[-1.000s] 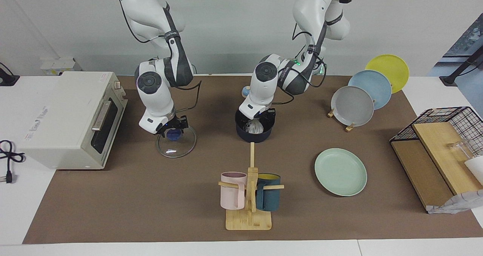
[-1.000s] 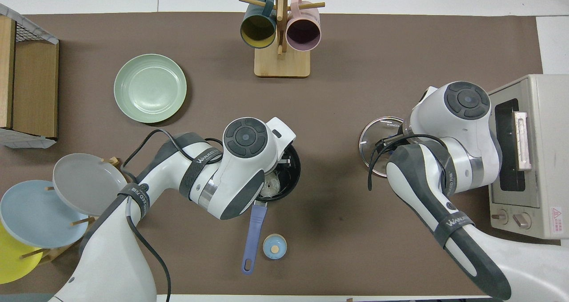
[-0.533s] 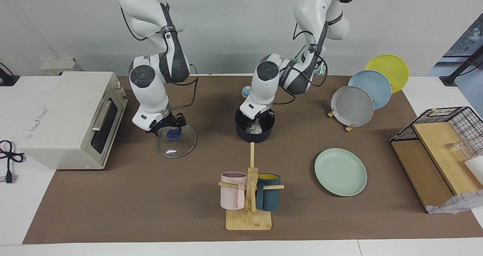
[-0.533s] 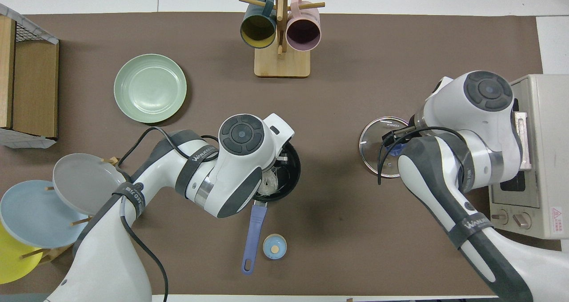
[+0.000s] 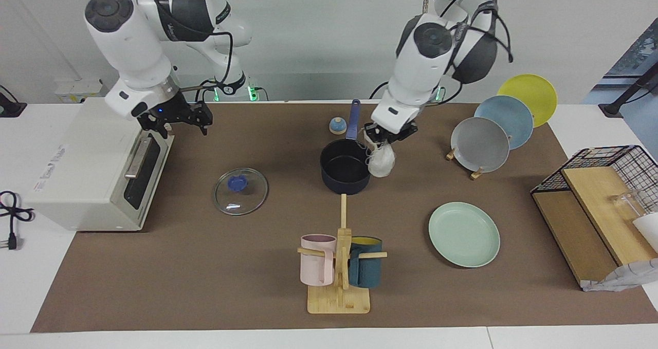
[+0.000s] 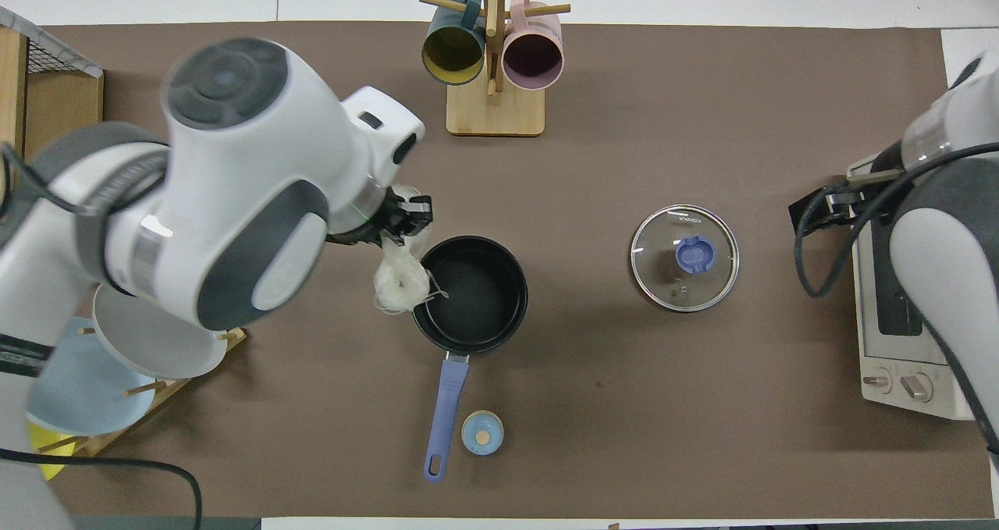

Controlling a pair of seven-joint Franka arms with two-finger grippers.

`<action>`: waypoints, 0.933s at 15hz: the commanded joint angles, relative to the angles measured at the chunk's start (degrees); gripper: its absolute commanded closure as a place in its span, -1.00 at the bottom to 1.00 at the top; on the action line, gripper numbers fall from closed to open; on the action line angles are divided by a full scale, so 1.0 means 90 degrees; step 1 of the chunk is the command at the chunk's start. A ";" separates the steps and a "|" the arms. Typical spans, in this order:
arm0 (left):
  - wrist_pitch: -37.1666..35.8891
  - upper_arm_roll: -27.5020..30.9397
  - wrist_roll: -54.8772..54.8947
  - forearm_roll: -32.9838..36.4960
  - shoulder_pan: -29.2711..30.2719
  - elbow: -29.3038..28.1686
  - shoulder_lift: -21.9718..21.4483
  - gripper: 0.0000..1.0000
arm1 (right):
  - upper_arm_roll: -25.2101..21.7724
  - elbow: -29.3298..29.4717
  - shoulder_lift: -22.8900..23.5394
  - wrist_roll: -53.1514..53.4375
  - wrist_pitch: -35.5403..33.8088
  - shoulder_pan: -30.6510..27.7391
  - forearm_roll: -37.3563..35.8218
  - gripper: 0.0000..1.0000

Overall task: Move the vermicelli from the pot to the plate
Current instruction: 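Carry the vermicelli with the left gripper over the pale green plate, then open the left gripper over the plate and draw it back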

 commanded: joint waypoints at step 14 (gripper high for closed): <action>0.2444 -0.0005 0.2313 0.0678 0.1919 0.0198 0.2098 1.00 | -0.0208 -0.0018 -0.0176 -0.0019 -0.0249 -0.0173 0.0112 -1.00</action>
